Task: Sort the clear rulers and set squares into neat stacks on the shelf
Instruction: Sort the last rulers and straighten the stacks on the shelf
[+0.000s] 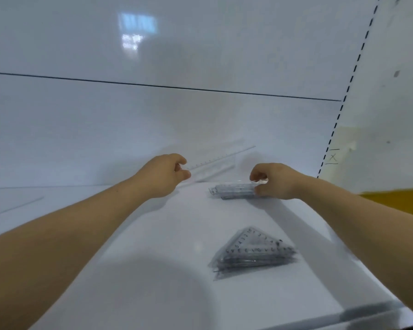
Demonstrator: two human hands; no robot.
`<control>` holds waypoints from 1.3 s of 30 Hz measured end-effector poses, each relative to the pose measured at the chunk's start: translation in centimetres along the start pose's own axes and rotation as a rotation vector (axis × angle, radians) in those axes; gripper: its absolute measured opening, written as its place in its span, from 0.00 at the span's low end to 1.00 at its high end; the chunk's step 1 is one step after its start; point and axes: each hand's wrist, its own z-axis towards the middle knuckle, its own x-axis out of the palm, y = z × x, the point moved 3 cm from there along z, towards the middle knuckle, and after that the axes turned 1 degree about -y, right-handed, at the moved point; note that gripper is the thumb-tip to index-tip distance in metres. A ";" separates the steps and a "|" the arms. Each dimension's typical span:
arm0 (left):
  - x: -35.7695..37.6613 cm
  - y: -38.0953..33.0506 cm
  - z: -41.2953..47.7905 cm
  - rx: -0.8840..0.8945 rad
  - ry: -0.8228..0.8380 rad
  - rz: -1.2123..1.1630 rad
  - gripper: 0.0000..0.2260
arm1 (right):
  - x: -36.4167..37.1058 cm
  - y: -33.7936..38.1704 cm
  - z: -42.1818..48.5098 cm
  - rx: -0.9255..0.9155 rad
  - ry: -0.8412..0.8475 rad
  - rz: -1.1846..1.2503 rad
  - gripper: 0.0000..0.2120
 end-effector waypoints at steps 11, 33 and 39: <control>2.9 -3.9 2.0 -0.055 0.051 0.066 0.19 | -0.6 -4.4 1.9 -0.025 0.160 -0.079 0.30; 9.6 -8.0 4.8 0.018 0.311 0.228 0.17 | -1.9 -12.2 -0.7 0.178 0.198 -0.068 0.39; 9.2 -7.8 4.3 -0.038 0.344 0.196 0.26 | -2.3 -10.4 -0.1 0.109 0.208 -0.110 0.38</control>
